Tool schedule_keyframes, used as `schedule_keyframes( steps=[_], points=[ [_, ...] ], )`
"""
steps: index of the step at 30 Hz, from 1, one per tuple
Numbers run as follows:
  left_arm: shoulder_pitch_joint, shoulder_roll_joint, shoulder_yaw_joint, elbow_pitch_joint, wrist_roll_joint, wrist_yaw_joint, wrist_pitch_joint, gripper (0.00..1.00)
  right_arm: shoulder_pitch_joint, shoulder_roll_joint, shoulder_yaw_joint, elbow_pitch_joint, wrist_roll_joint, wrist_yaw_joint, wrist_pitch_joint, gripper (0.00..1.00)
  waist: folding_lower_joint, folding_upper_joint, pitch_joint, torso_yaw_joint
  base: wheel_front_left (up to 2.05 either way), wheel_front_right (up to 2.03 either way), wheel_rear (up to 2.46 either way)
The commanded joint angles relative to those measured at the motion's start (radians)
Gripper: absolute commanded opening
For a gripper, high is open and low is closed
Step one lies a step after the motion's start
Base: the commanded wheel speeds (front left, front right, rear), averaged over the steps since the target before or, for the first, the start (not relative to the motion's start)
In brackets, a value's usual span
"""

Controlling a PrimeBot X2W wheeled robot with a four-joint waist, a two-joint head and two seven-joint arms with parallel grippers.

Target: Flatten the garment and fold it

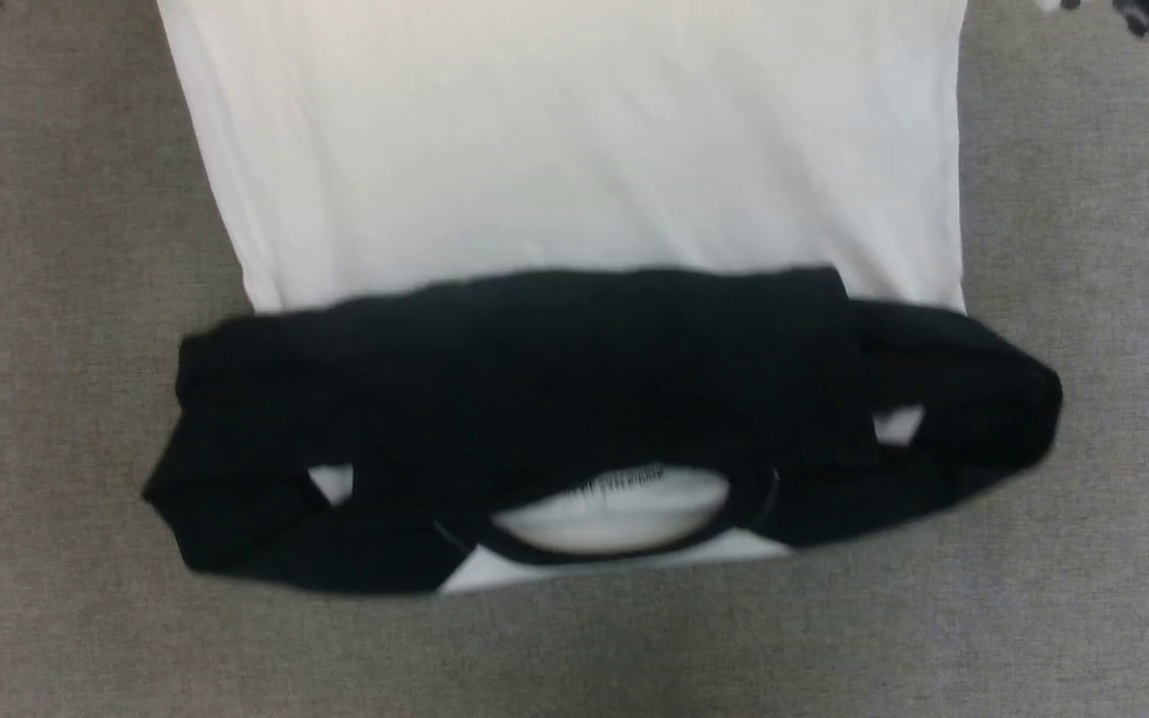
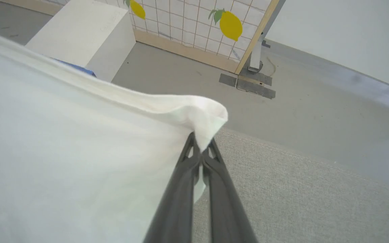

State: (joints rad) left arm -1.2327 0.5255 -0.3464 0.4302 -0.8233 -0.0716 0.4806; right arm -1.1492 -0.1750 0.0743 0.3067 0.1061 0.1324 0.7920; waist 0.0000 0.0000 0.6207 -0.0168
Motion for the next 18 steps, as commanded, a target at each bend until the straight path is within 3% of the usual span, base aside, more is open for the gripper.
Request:
schedule_keyframes(
  steps=[1,10,18],
  points=[
    [-0.029,0.008,0.004,0.019,0.021,-0.007,-0.028,0.0,-0.025,-0.009,0.001,0.011,-0.018,-0.002,-0.03,0.0,0.0,0.0,-0.01,0.004,0.0,0.0,0.0],
    [-0.011,-0.031,-0.033,0.11,0.002,-0.052,-0.164,0.0,-0.003,-0.002,0.022,0.1,0.019,-0.002,-0.156,0.0,0.0,0.0,-0.092,0.02,0.0,0.0,0.0],
    [0.208,-0.018,-0.109,0.0,-0.119,-0.059,-0.255,0.0,0.188,-0.041,0.061,0.07,0.189,-0.002,-0.185,0.0,0.0,0.0,-0.269,0.047,0.0,0.0,0.0]
  ],
)
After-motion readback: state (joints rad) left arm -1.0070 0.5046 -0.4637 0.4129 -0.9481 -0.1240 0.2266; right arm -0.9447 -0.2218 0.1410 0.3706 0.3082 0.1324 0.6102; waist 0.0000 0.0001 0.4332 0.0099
